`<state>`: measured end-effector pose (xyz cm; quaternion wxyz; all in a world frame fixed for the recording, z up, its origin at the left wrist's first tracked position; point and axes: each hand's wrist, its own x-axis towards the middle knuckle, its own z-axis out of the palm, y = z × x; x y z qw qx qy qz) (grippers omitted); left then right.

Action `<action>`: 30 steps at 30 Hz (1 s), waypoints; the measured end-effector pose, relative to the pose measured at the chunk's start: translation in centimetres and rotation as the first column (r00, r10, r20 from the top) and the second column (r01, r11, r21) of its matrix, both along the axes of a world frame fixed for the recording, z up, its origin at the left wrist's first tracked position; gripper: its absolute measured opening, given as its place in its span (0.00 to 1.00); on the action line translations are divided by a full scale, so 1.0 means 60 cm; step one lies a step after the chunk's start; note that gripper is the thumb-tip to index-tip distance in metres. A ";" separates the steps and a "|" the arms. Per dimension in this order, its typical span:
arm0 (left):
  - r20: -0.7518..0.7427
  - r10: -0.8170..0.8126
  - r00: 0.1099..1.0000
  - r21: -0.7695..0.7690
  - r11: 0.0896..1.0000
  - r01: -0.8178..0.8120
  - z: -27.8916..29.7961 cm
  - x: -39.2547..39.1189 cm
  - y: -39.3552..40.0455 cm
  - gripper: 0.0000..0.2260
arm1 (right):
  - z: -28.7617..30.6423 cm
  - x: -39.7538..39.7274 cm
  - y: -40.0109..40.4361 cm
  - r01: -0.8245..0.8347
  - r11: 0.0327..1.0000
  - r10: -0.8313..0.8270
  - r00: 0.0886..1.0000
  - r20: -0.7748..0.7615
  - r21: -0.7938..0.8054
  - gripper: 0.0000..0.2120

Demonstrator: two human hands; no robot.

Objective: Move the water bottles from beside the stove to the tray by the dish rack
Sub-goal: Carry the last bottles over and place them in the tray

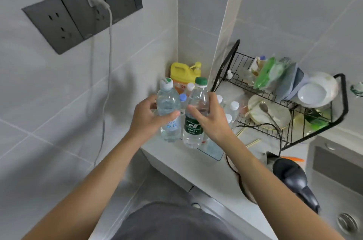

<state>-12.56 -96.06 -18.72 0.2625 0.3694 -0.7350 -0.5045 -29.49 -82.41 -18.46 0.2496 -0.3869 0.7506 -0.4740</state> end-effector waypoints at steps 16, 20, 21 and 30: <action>0.376 -0.290 0.880 -0.128 0.924 0.359 -0.106 -0.089 -0.139 0.26 | -0.109 -0.012 -0.071 0.108 0.947 0.075 0.842 -0.535 0.303 0.25; 0.496 -0.308 0.812 -0.167 0.883 0.438 -0.123 -0.098 -0.141 0.32 | -0.125 -0.004 -0.069 0.184 0.923 0.074 0.777 -0.625 0.339 0.26; 0.529 -0.310 0.790 -0.172 0.872 0.458 -0.128 -0.100 -0.143 0.32 | -0.127 -0.004 -0.070 0.197 0.917 0.084 0.755 -0.650 0.348 0.27; 0.618 -0.375 0.691 -0.171 0.794 0.583 -0.168 -0.113 -0.149 0.32 | -0.151 -0.005 -0.084 0.198 0.859 0.201 0.717 -0.668 0.472 0.25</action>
